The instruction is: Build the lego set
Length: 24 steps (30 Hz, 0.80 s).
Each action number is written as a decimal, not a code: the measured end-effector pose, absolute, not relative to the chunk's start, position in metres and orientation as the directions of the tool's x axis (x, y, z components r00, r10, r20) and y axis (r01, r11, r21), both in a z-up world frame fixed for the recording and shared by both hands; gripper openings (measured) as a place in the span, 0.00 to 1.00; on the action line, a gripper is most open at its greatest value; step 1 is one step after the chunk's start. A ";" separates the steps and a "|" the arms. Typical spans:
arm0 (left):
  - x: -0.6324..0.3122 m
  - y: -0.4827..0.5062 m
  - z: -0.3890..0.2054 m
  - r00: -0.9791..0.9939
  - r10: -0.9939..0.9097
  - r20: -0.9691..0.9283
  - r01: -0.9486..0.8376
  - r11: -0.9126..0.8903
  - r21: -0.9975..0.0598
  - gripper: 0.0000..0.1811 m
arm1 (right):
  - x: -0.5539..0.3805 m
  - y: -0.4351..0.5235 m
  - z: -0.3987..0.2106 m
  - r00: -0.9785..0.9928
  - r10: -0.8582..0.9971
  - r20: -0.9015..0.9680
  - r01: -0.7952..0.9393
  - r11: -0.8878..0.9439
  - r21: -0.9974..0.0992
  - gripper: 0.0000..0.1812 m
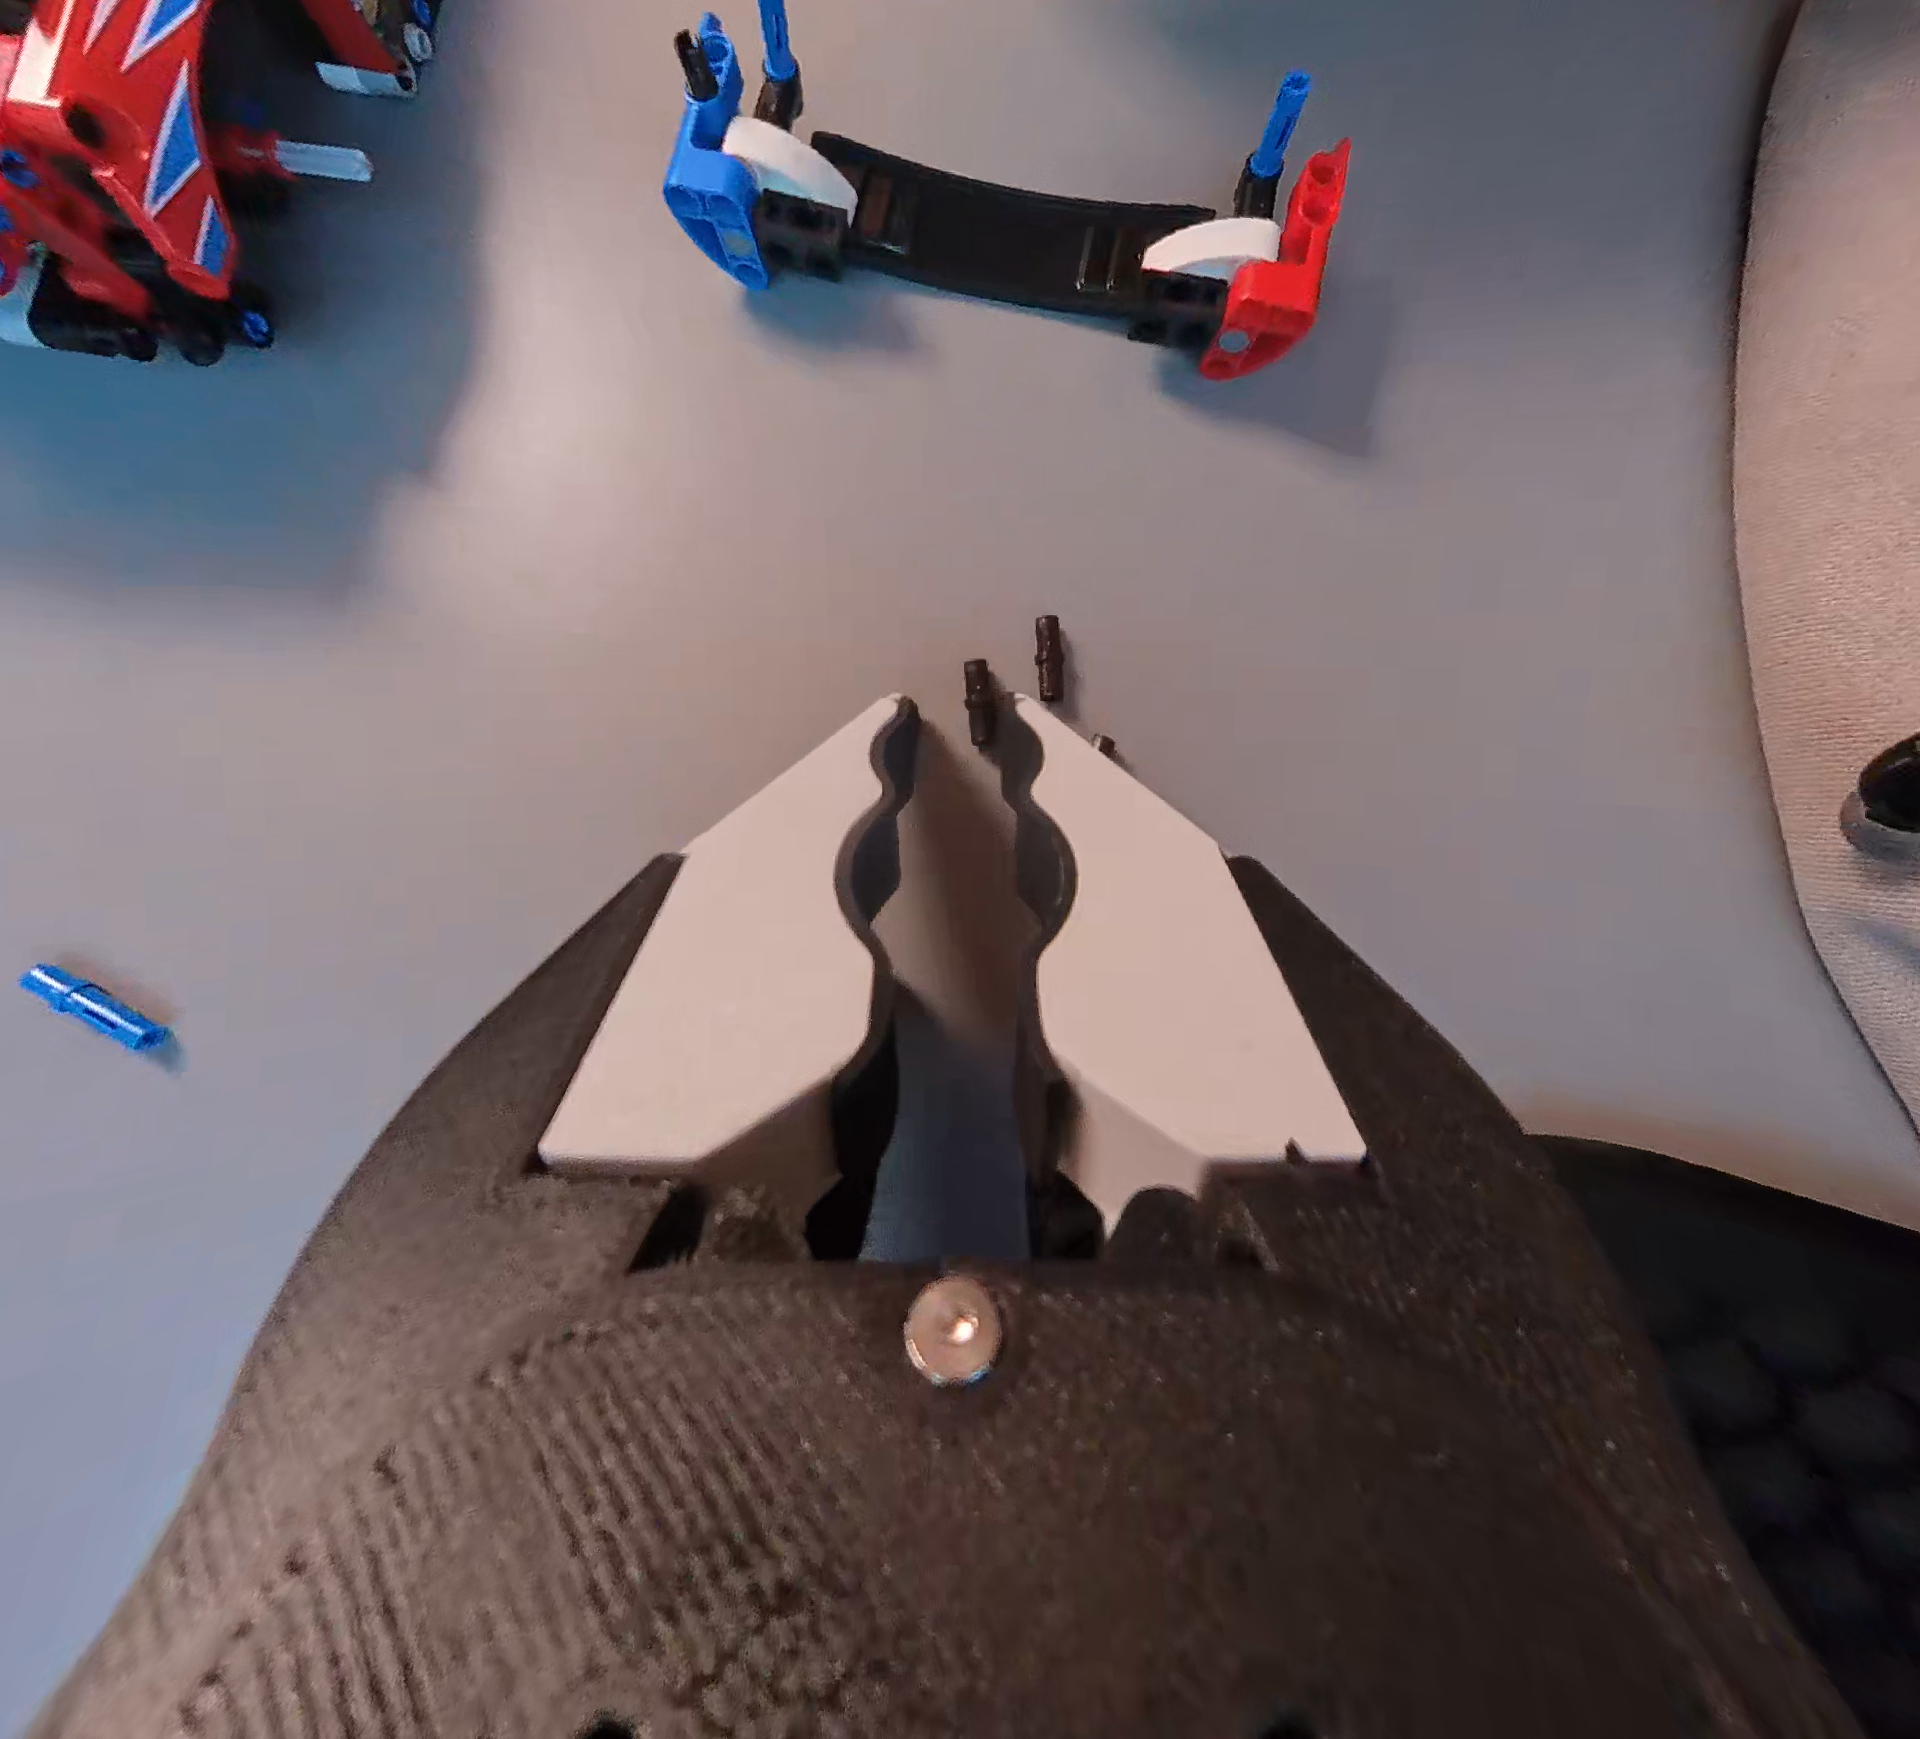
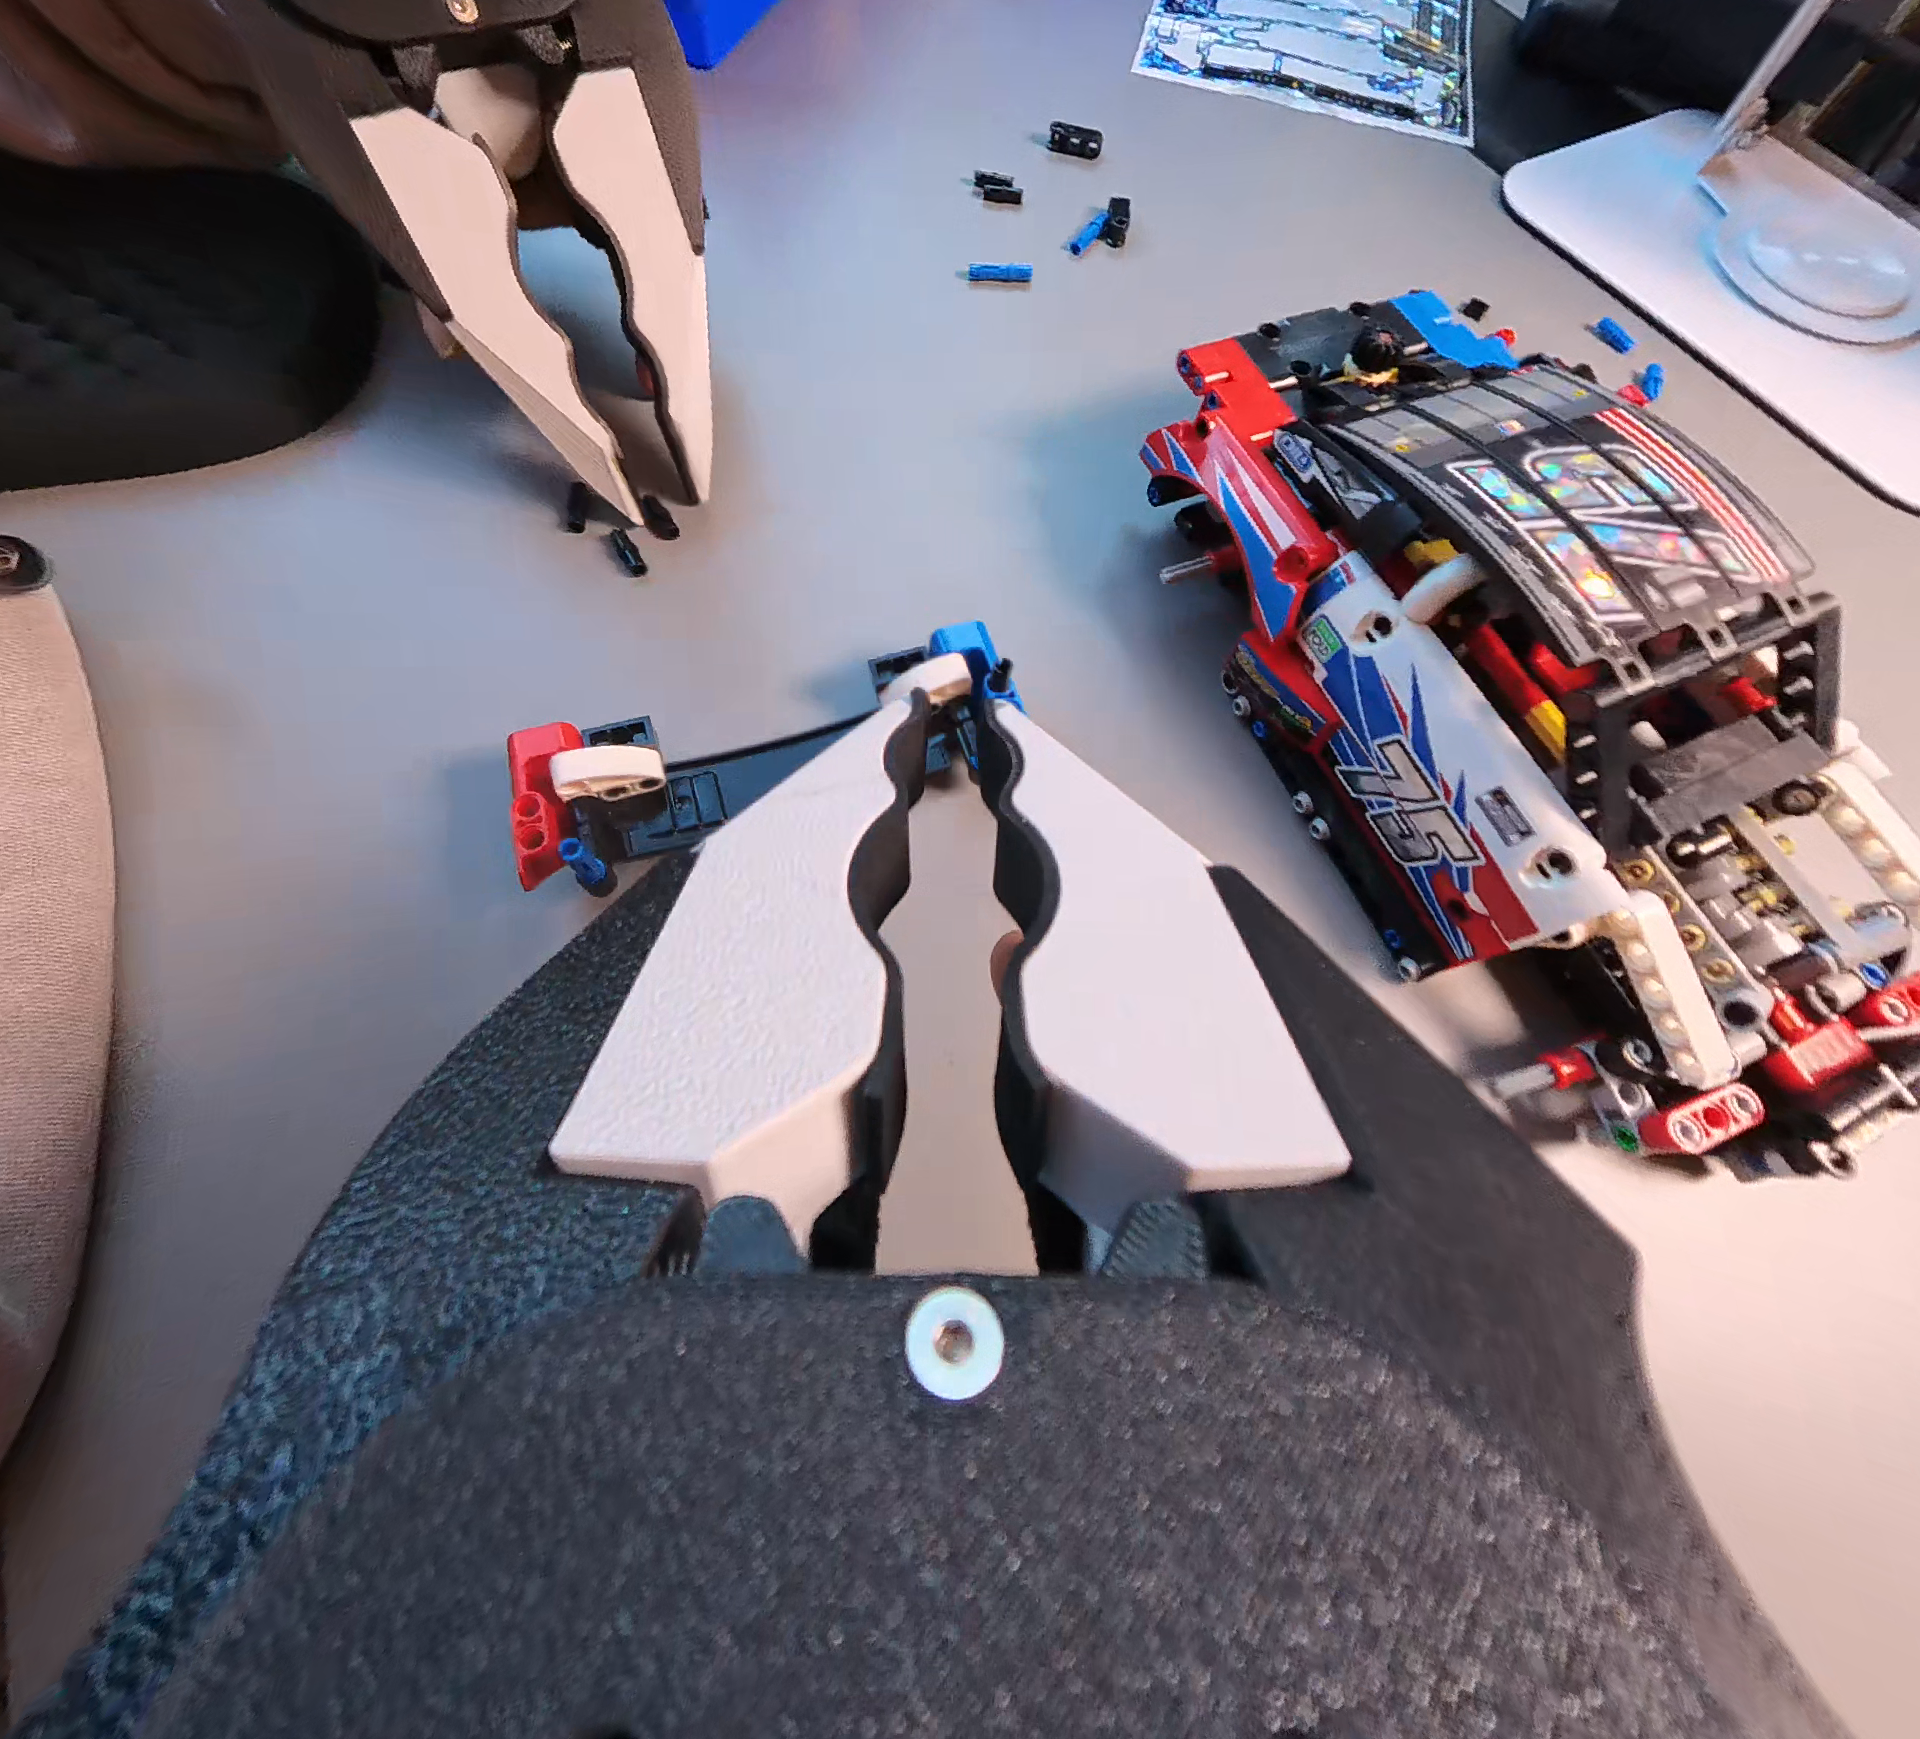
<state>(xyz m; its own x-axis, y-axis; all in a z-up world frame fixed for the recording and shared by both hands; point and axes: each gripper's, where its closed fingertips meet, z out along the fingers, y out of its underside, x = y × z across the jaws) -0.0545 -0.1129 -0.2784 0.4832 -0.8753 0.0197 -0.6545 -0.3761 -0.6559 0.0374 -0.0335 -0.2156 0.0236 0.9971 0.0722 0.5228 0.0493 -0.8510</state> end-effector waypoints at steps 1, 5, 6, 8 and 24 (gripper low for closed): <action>-0.053 -0.115 -0.278 0.478 -0.878 0.017 -0.661 -0.372 -0.652 0.05 | 0.035 -0.036 -0.215 0.013 0.997 0.077 0.521 0.059 -0.852 0.03; -0.052 -0.113 -0.278 0.463 -0.885 -0.040 -0.691 -0.333 -0.642 0.01 | 0.025 -0.050 -0.210 -0.040 0.996 0.086 0.489 0.094 -0.867 0.03; -0.052 -0.109 -0.276 0.470 -0.880 -0.062 -0.685 -0.320 -0.655 0.01 | 0.022 -0.057 -0.207 -0.067 0.993 0.098 0.468 0.118 -0.876 0.03; -0.037 -0.111 -0.253 0.436 -0.900 0.016 -0.570 -0.290 -0.769 0.01 | 0.015 -0.073 -0.200 -0.136 0.977 0.167 0.413 0.209 -0.886 0.03; 0.025 -0.129 -0.160 0.167 -0.934 0.315 -0.216 -0.347 -0.913 0.01 | 0.013 -0.131 -0.159 -0.288 0.725 0.626 0.163 0.681 -0.714 0.02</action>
